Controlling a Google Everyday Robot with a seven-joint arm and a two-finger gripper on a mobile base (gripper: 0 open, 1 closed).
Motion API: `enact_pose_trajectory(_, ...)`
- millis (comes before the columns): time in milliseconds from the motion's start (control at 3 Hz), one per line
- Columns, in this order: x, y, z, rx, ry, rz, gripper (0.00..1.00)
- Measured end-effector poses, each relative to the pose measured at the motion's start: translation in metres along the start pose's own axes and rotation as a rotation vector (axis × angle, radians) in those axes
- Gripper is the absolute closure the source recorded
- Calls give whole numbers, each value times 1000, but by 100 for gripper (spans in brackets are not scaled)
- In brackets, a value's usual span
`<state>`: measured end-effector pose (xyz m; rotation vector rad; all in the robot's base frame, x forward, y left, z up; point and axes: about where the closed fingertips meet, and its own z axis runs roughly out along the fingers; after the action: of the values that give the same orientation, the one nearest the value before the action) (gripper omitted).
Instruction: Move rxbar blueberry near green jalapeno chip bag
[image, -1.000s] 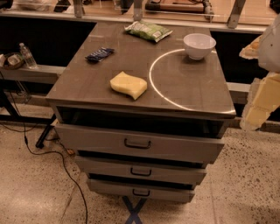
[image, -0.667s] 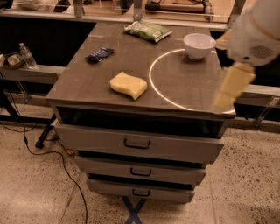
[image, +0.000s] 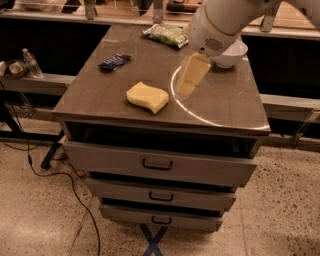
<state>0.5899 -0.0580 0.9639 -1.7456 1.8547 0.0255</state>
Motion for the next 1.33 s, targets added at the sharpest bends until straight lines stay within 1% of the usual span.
enact_pose_trajectory(333,-66,-11,39,-20,-94,-49,0)
enact_pose_trajectory(667,-66,-10,39,-20,-94,-49,0)
enact_pose_trajectory(1000,-75,-25,65,5,-130,3,0)
enact_pose_trajectory(1333,-93,-62,114,53,-194,89,0)
